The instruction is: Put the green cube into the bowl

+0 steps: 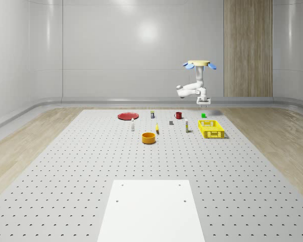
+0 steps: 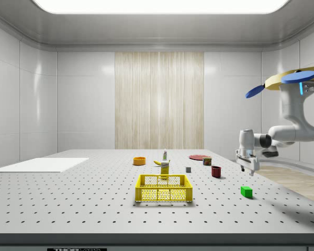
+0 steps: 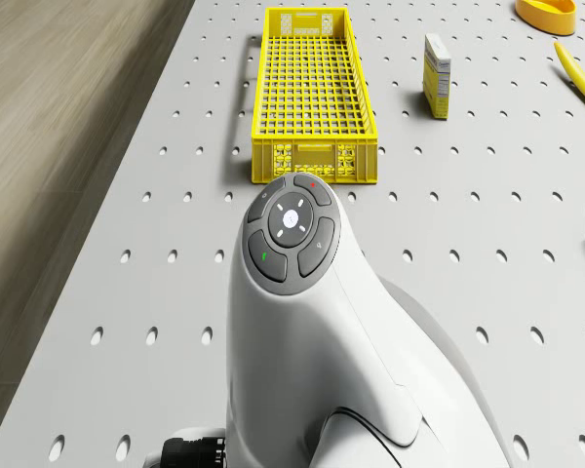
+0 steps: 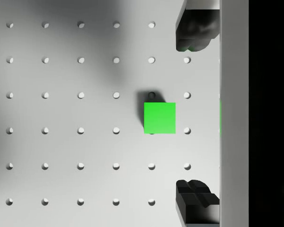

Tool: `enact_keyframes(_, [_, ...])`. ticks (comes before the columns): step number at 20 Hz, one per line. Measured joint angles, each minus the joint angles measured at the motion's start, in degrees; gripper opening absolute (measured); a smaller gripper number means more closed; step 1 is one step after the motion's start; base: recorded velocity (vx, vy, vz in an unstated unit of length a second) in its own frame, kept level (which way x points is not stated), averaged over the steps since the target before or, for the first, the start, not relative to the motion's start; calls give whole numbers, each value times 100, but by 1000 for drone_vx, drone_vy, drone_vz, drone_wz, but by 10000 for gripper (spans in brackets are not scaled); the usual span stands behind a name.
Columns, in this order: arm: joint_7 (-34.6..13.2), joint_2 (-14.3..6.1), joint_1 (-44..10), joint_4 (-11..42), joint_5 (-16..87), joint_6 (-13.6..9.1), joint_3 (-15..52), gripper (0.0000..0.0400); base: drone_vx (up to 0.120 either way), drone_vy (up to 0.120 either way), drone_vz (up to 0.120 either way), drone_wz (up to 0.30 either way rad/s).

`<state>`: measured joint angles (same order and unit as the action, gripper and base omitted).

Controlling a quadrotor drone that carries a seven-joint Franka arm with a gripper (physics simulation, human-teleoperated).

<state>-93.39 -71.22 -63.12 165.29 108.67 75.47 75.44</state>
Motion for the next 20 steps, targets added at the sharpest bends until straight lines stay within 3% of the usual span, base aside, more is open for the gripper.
enact_keyframes(14, [-85, -325, -92, -21, -154, 302, 78, 400, 0, 0, -120, 0])
enact_keyframes(20, [-65, -506, -93, -79, 100, 572, -229, 400, 0, 0, -7, 0])
